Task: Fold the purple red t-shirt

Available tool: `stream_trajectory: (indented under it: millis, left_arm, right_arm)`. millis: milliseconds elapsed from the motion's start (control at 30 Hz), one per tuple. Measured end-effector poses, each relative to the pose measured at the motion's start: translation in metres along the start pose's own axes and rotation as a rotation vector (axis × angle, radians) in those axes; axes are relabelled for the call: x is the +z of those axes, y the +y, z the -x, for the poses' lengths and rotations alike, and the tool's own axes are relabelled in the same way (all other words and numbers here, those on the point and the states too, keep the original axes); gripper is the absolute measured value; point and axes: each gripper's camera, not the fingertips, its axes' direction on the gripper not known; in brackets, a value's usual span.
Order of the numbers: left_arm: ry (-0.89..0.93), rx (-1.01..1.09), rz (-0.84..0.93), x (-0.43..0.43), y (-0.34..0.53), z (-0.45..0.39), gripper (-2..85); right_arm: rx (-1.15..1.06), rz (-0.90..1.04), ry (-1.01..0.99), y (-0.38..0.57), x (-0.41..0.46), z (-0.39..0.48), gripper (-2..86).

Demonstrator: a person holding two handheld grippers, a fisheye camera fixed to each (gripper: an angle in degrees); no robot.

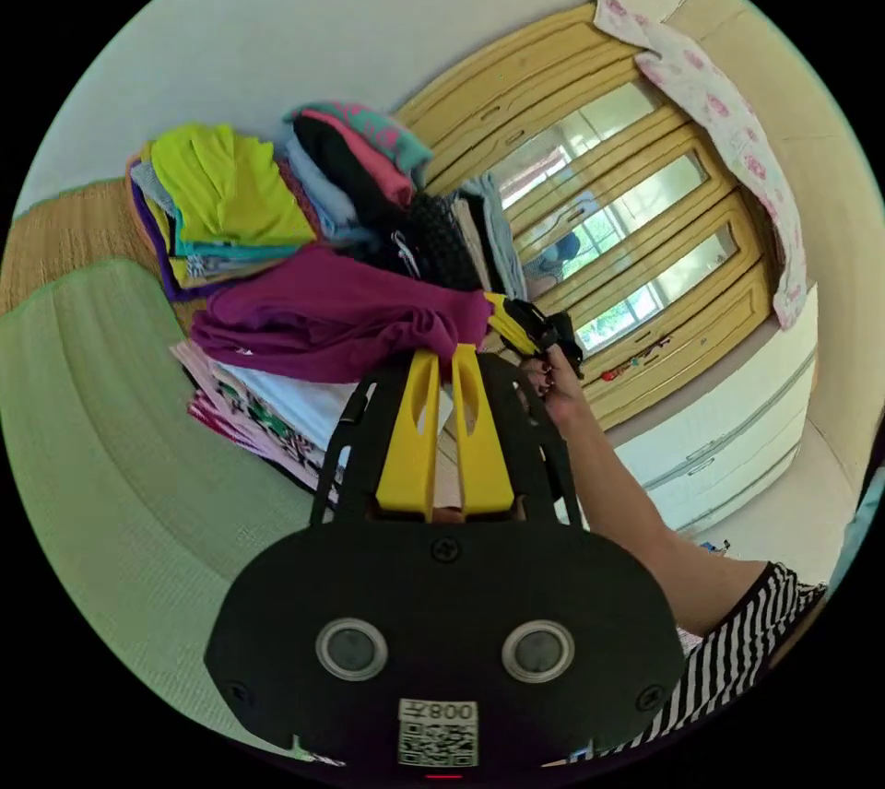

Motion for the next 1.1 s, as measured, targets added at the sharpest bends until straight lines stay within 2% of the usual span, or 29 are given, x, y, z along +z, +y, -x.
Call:
stream_trajectory:
  millis: [100,167,333,600,800,1100]
  left_arm:
    - [-0.001,-0.041,0.136,0.081,0.019,0.047,2.7]
    - [0.031,-0.055,0.139,0.105,0.026,0.070,2.7]
    - [0.021,-0.022,0.152,0.150,0.023,0.118,2.6]
    - [0.038,-0.049,0.221,0.234,0.032,0.225,2.7]
    - [0.026,-0.104,0.286,0.278,0.042,0.319,2.7]
    - [0.139,-0.233,0.284,0.294,0.053,0.463,2.3]
  right_arm:
    - [0.151,0.001,0.069,0.023,-0.041,-0.035,1.7]
    - [0.183,-0.015,0.042,0.034,-0.063,-0.042,1.7]
    - [0.167,-0.028,0.039,0.036,-0.113,-0.025,1.6]
    - [0.161,0.023,0.143,0.025,-0.196,0.013,1.5]
    - [0.205,0.063,0.221,0.034,-0.257,0.017,1.5]
    - [0.260,0.019,0.172,0.045,-0.364,0.023,1.4]
